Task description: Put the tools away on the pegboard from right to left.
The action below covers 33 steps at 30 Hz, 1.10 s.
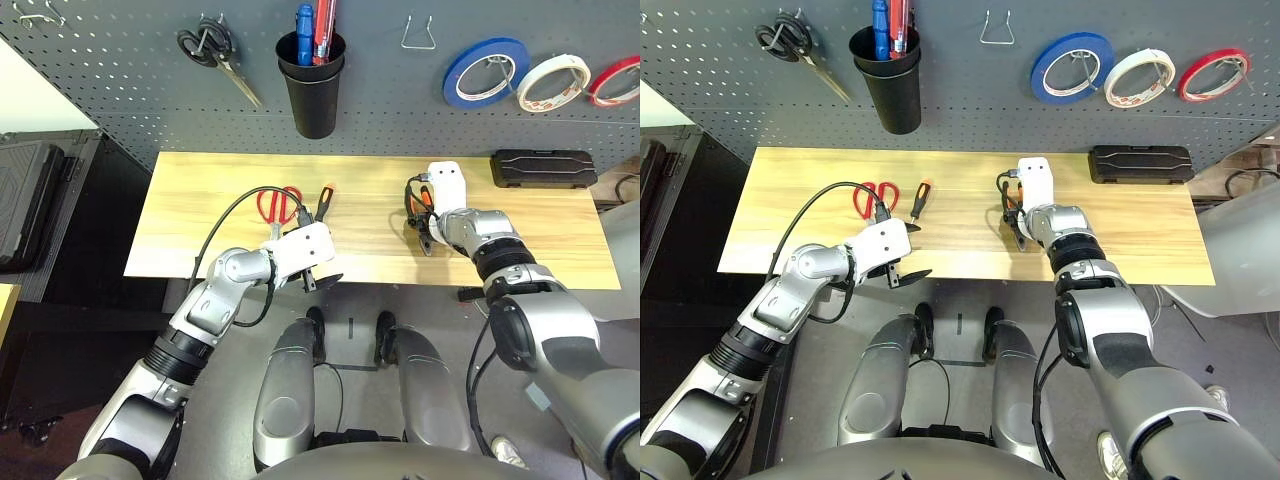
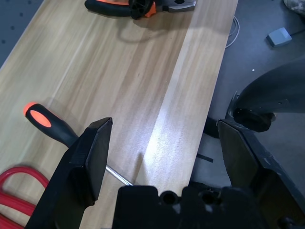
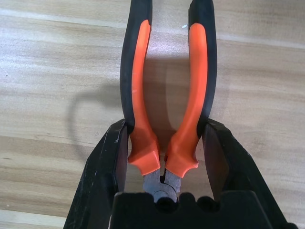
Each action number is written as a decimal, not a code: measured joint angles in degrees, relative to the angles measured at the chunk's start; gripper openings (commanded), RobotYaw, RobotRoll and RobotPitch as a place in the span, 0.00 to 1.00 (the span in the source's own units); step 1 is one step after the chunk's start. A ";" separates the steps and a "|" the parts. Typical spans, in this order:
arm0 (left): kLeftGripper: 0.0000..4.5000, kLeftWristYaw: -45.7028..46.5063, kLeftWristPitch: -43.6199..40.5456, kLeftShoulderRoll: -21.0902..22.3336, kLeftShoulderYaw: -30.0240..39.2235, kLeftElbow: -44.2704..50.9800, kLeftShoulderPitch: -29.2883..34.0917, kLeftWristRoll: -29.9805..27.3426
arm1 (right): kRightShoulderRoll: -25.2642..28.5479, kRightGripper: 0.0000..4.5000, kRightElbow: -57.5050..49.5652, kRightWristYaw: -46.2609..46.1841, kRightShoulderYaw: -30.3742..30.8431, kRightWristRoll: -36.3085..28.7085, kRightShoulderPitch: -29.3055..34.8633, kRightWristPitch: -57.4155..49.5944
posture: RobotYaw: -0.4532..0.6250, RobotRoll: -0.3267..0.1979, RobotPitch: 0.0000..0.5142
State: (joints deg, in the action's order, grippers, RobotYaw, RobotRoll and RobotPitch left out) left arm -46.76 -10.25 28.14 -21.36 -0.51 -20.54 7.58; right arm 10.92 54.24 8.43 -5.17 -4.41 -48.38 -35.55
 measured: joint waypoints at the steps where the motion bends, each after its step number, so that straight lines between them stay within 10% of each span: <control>1: 1.00 0.00 0.00 -0.01 0.02 0.00 -0.14 -0.01 | 0.08 0.55 -0.89 0.46 0.20 0.16 0.60 0.16 | 0.60 0.62 0.72; 19: 1.00 0.69 1.09 0.64 3.29 0.87 -1.34 -0.85 | 7.94 0.55 -41.31 13.81 3.25 -1.33 19.00 3.99 | 0.61 0.62 0.61; 33: 1.00 2.37 1.03 -5.25 14.92 14.52 -0.63 -17.93 | 11.27 0.55 -55.35 22.06 3.24 -3.31 28.23 21.86 | 0.59 0.62 0.53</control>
State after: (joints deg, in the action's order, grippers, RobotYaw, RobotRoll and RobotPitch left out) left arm -44.40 -9.23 22.89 -6.44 14.01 -21.17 -10.35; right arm 22.19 -1.12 30.49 -1.93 -7.73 -20.15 -13.69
